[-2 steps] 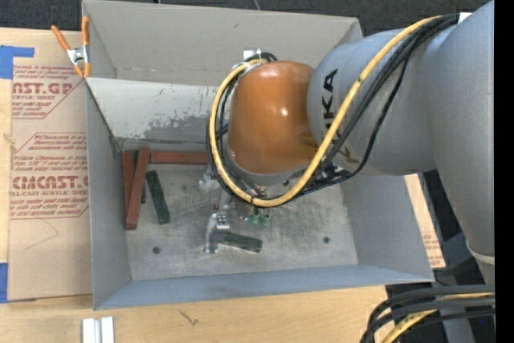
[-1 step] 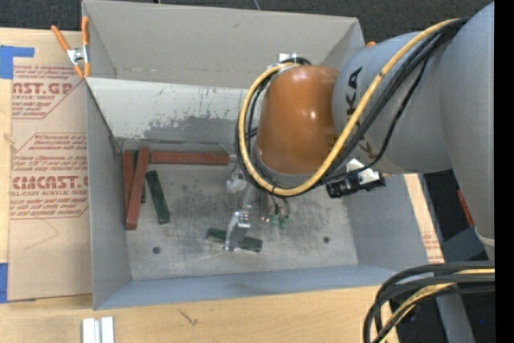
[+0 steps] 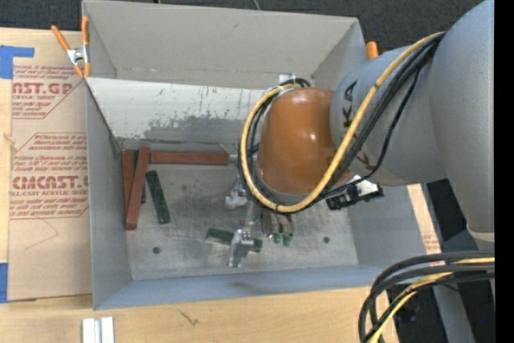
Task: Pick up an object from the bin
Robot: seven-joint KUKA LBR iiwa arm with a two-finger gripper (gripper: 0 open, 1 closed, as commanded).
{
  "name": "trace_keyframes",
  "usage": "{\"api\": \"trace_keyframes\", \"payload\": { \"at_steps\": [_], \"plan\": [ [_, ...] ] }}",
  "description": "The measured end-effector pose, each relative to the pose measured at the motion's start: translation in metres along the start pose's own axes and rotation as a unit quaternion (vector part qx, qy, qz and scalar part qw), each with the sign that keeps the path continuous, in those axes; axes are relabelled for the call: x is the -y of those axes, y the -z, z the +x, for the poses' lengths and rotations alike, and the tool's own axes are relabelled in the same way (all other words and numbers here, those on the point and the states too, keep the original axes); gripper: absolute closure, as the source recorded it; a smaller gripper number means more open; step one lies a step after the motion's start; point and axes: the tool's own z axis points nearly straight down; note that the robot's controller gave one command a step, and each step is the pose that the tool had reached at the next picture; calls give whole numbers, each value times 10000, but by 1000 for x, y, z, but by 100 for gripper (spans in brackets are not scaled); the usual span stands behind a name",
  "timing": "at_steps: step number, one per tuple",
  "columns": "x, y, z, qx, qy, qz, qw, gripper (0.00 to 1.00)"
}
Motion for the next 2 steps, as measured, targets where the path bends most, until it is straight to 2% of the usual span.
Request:
{"api": "trace_keyframes", "payload": {
  "at_steps": [1, 2],
  "plan": [
    [4, -61, -11, 42, -788, -20, 9969, 0],
    [-2, -64, -21, 77, -729, -32, 9973, 100]
  ]
}}
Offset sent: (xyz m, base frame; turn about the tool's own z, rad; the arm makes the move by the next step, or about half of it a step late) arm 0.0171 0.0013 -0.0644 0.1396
